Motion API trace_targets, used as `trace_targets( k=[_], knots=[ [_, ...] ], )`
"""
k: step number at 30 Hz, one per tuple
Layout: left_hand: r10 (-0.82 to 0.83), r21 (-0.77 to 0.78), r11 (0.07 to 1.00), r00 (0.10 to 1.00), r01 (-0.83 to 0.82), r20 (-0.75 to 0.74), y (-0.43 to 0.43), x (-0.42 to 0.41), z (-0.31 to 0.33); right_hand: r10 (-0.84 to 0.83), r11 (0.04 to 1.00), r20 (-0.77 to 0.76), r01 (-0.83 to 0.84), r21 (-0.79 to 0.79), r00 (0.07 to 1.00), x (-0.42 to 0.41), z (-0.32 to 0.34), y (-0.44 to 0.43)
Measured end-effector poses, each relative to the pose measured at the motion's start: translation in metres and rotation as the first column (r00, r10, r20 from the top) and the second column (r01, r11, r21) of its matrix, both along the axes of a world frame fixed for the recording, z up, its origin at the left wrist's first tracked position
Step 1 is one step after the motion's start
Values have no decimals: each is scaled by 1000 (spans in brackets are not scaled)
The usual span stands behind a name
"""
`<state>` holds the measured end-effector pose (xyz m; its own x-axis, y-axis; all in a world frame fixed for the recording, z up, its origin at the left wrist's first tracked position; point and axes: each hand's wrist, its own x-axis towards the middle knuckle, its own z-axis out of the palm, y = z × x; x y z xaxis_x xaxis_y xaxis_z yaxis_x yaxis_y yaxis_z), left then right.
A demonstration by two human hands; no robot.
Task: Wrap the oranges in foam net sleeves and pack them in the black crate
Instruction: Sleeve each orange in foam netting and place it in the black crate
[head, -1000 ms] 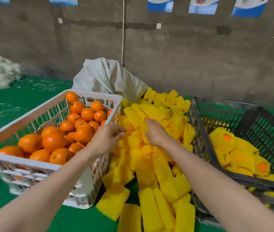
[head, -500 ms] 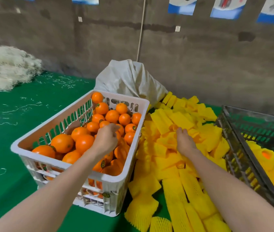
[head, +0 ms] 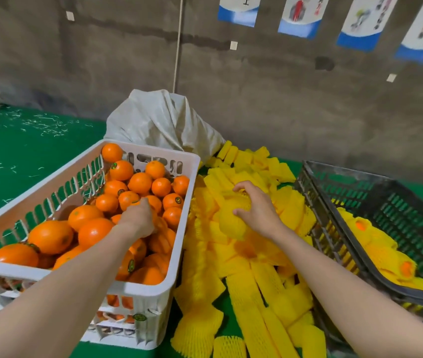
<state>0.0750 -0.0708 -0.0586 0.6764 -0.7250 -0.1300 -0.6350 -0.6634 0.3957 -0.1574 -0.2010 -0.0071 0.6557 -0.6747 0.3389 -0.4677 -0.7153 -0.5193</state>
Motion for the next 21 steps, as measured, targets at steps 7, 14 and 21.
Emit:
trace_targets(
  k=[7, 14, 21],
  knots=[
    [-8, -532, 810, 902, -247, -431, 1, -4, 21, 40, 994, 62, -46, 95, 997, -6, 11, 15],
    [-494, -681, 538, 468, -497, -733, 6, -45, 67, 86, 887, 266, -196, 418, 960, -18, 34, 30],
    [-653, -533, 586, 34, -610, -757, -2, -102, 83, 76, 363, 527, -516, 776, 847, -33, 41, 54]
  ],
)
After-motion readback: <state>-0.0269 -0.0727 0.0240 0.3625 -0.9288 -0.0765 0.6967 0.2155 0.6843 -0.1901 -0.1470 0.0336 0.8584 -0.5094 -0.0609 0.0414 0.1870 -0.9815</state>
